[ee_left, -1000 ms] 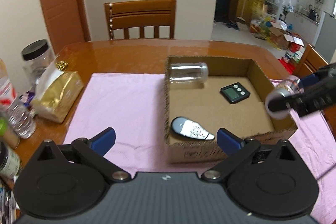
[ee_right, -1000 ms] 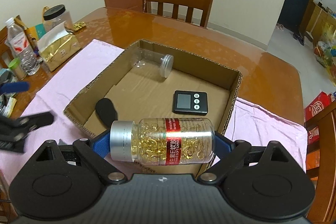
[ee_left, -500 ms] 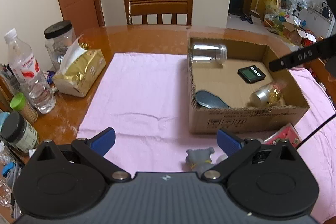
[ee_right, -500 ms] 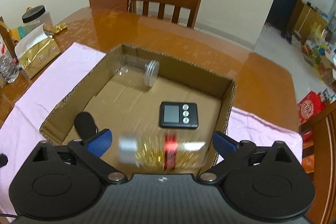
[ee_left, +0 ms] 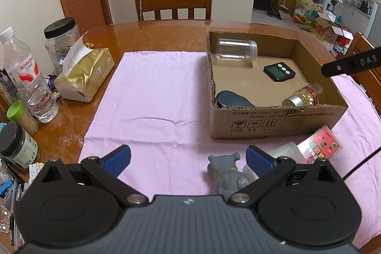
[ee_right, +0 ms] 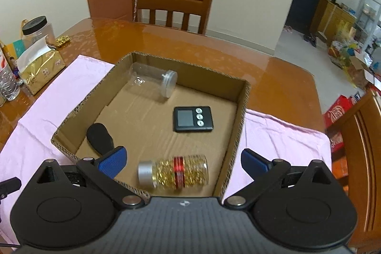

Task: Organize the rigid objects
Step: 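Grasp the grey toy figure with the left tool while the right tool nears the toy train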

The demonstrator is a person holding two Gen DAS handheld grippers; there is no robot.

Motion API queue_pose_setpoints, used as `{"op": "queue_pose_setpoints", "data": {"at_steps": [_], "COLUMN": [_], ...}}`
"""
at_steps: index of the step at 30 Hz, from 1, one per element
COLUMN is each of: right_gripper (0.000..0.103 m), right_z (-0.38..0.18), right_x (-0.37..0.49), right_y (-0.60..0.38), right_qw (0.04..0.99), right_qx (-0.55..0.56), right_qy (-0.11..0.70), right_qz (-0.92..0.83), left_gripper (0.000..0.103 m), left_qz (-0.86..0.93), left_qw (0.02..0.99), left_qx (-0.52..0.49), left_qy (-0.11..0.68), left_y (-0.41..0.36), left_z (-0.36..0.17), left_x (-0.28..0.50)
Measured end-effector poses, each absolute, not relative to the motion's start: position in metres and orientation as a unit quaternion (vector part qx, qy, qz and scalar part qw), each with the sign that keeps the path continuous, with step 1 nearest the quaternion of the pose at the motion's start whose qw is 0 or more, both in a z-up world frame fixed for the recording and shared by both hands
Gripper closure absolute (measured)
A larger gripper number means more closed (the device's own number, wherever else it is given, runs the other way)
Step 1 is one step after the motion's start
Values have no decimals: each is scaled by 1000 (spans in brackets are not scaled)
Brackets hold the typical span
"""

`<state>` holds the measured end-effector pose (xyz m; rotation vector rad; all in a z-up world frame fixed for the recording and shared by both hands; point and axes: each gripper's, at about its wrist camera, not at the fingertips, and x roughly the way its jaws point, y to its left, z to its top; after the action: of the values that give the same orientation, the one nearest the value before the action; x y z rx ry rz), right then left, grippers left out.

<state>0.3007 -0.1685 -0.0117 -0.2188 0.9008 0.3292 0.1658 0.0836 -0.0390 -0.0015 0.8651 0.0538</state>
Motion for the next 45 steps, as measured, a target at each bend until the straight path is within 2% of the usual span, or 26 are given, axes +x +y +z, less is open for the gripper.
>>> {"op": "queue_pose_setpoints", "data": {"at_steps": [8, 15, 23, 36, 45], "right_gripper": [0, 0, 0, 0, 0], "right_z": [-31, -59, -98, -134, -136], "right_x": [253, 210, 166, 161, 155], "right_y": [-176, -169, -135, -118, -139], "right_qw": [881, 856, 840, 850, 857], "right_qx": [-102, -103, -84, -71, -58], "right_qy": [433, 462, 496, 517, 504], "right_qz": [162, 209, 204, 77, 85], "left_gripper": [1, 1, 1, 1, 1], "left_qz": [11, -8, -72, -200, -300], "left_qw": [900, 889, 883, 858, 830], "left_qx": [2, 49, 48, 112, 123], "left_qy": [436, 456, 461, 460, 454], "left_y": [82, 73, 90, 99, 89], "left_z": [-50, -60, -67, -78, -82], "left_x": [163, 157, 154, 160, 189]}}
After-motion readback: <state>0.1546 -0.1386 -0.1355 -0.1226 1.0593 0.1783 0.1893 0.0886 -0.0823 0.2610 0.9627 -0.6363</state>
